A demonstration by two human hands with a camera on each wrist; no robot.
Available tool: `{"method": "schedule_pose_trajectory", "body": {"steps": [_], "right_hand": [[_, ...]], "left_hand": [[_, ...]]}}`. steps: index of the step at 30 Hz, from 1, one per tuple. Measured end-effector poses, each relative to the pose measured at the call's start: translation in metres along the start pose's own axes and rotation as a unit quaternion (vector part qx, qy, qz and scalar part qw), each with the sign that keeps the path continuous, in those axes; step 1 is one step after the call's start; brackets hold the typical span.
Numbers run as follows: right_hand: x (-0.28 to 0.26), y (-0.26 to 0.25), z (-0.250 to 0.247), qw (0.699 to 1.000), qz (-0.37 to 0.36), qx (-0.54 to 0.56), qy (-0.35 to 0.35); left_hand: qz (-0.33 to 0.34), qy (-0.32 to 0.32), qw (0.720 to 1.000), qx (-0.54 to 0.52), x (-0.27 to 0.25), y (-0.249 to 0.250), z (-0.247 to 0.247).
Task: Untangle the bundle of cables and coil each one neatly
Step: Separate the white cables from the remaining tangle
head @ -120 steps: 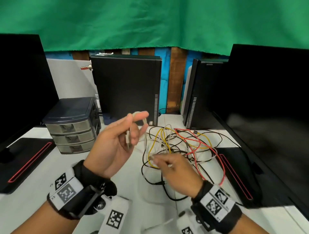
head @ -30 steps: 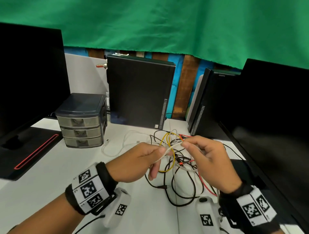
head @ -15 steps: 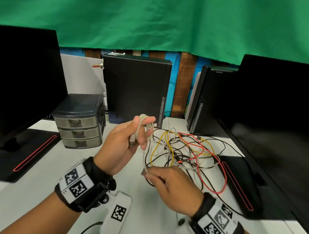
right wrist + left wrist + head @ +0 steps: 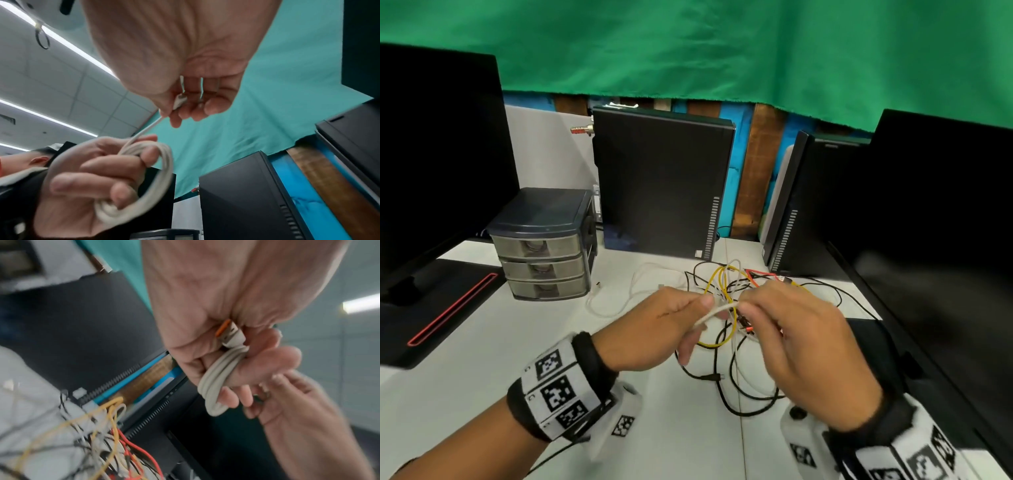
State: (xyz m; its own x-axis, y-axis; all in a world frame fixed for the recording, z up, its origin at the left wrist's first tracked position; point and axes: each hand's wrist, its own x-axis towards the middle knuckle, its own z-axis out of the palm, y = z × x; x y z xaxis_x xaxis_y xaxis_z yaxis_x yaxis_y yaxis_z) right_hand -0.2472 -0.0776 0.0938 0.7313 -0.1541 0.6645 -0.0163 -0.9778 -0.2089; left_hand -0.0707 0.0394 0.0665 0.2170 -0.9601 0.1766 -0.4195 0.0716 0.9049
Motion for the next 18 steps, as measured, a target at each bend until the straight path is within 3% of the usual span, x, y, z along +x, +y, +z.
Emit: {"method": "schedule_pose_trajectory", "body": {"steps": [3,6,11,18], "right_hand": [[0.003,0.019,0.003,0.999,0.001,0.025,0.026],[0.003,0.023,0.008,0.988,0.050,0.146,0.001],[0.005,0.011,0.017,0.926,0.175,0.335,-0.007],[0.004,0.014,0.022,0.856,0.260,0.446,-0.030]], "left_hand": [[-0.041,-0.067,0.986,-0.144,-0.001,0.008,0.003],[-0.045,-0.091,0.974,-0.204,-0.003,0.013,-0.001],[-0.040,-0.021,0.961,-0.274,-0.002,0.011,0.000],[-0.059,0.072,0.922,-0.375,-0.002,0.018,0.007]]}}
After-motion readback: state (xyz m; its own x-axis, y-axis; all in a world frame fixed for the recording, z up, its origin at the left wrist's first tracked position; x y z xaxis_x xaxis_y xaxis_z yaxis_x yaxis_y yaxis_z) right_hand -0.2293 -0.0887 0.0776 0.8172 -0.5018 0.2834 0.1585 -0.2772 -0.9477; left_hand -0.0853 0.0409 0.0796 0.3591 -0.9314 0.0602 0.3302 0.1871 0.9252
